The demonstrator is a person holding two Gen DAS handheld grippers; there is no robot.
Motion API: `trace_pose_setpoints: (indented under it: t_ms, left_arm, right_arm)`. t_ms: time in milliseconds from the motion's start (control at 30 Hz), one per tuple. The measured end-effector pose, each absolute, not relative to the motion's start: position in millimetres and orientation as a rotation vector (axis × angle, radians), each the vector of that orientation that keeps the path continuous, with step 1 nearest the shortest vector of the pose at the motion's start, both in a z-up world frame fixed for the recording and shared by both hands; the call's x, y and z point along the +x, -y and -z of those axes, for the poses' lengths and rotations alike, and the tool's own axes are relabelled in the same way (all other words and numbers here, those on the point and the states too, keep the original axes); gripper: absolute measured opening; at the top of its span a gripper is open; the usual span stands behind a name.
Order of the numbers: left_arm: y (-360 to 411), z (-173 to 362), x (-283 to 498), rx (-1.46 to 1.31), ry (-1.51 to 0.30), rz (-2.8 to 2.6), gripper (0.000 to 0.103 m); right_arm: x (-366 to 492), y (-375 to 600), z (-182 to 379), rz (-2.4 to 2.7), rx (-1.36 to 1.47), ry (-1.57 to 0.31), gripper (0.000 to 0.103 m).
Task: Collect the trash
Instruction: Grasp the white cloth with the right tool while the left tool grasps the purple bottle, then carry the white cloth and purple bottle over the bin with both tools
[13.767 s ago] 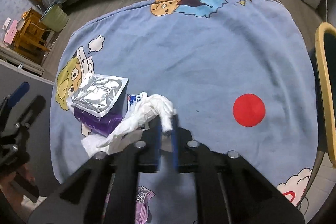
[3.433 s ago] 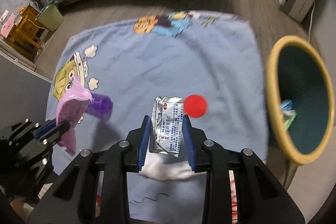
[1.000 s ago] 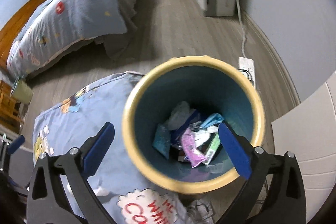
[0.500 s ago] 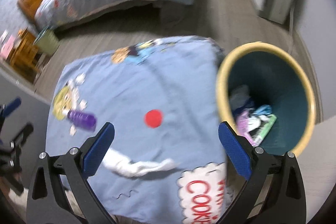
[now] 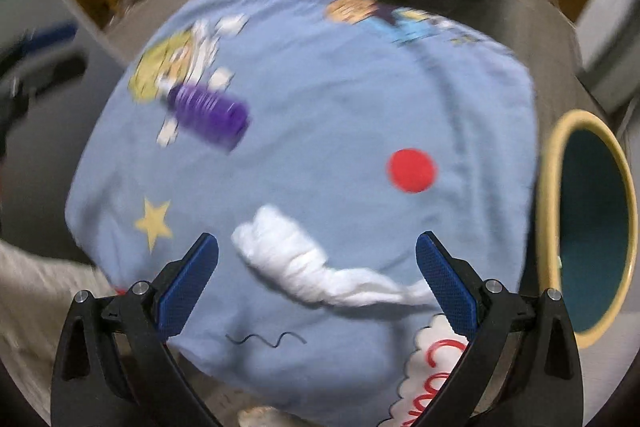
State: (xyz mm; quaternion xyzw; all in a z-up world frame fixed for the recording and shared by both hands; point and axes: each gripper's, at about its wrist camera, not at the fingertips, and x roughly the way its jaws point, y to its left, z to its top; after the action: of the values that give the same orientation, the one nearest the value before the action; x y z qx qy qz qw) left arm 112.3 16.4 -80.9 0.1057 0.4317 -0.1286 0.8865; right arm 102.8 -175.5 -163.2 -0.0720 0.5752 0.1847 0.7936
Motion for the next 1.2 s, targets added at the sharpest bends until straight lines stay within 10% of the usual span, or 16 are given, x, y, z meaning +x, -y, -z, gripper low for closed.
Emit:
trace_pose_setpoints:
  t_ms: [233, 367, 1000, 1200]
  left_arm:
    - [-23, 100, 124, 0.217, -0.969, 0.222, 0.096]
    - [-25, 114, 132, 0.201, -1.028, 0.185, 0.096]
    - [-24, 185, 169, -0.193, -1.179, -0.172, 0.097]
    - [-10, 200, 184, -0.199, -1.26, -0.054, 0.072]
  right_arm:
    - [93, 146, 197, -0.454, -0.308, -1.304, 0.078]
    - [94, 141, 216, -0.449, -0.396, -1.356, 0.029]
    - [136, 220, 210, -0.416, -0.113, -1.33, 0.029]
    - [144, 229, 192, -0.423, -0.067, -1.31, 0.029]
